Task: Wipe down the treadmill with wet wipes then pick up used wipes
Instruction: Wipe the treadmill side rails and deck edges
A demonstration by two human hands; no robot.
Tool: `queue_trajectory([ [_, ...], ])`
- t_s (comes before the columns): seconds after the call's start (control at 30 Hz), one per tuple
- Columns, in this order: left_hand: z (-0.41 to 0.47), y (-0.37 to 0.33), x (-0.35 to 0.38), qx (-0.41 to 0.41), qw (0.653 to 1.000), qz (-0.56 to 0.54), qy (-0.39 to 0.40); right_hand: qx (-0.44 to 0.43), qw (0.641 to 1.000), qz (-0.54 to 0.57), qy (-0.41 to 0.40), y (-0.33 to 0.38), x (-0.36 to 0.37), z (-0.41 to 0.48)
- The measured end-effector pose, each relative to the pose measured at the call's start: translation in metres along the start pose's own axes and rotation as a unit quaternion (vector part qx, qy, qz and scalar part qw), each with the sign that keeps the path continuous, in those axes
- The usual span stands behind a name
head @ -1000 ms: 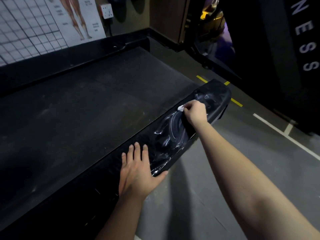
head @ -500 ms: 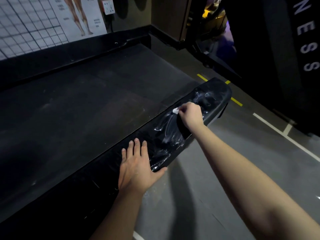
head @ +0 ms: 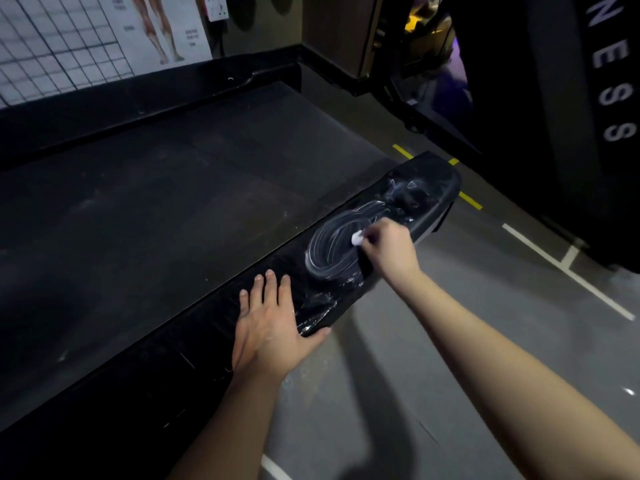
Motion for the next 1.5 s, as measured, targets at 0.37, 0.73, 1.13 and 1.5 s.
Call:
queue_trajectory([
  [0.37, 0.002, 0.001, 0.001, -0.003, 1.0, 0.001, -0.009, -0.191, 0.974, 0.071, 0.101, 0.045, -0.002, -0.054],
  [0.73, -0.001, -0.004, -0.003, 0.004, 1.0, 0.017, -0.015, 0.158, 0.986, 0.028, -0.056, -0.076, -0.016, 0.05],
  [1.13, 0.0, -0.007, -0.002, -0.009, 0.999, 0.03, 0.016, 0.0, 0.997, 0.08, -0.007, -0.025, -0.026, 0.007],
  [1.5, 0.004, -0.005, 0.004, 0.003, 0.999, 0.044, -0.01, 0.172, 0.981, 0.066, -0.062, -0.078, -0.009, 0.116],
])
Point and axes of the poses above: each hand's wrist, its own z-axis towards the middle knuckle, its own x-axis out of the palm, y = z × x, the point moved 4 cm from there along z, towards the middle knuckle, and after that the axes turned 15 degrees about -z, right-handed, at the moved point
